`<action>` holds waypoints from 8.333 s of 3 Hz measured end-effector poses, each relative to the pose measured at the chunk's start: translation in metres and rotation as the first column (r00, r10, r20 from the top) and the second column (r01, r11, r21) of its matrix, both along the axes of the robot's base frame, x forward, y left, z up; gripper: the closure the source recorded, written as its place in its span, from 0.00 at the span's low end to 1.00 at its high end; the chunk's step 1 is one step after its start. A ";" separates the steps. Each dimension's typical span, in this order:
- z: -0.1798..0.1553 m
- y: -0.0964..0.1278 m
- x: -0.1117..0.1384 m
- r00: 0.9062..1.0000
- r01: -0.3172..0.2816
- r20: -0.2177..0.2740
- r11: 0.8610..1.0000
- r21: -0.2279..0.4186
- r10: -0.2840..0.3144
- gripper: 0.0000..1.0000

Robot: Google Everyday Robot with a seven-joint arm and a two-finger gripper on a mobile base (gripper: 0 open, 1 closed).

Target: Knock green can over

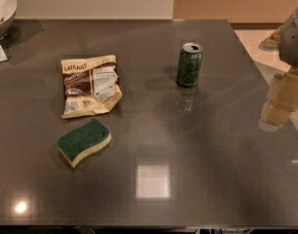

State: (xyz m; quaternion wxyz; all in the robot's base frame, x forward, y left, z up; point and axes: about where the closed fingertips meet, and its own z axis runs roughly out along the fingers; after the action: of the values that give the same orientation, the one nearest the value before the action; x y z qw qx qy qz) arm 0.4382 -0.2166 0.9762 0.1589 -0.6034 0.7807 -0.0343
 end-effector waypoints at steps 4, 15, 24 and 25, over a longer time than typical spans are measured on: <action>-0.031 0.028 0.083 0.999 -0.034 0.013 0.986 0.161 0.032 0.00; -0.056 0.076 0.214 0.999 0.046 -0.039 0.951 0.307 -0.036 1.00; -0.102 0.074 0.110 0.928 -0.311 -0.285 0.921 -0.233 0.241 0.00; -0.105 0.081 0.102 0.921 -0.312 -0.294 0.937 -0.160 0.256 0.00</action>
Offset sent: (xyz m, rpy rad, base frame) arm 0.0483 0.0139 -0.0187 0.1209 0.0429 0.0474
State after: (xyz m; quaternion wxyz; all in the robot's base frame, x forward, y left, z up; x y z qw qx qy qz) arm 0.5398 -0.1353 0.8712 -0.0079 -0.7228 0.6910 -0.0083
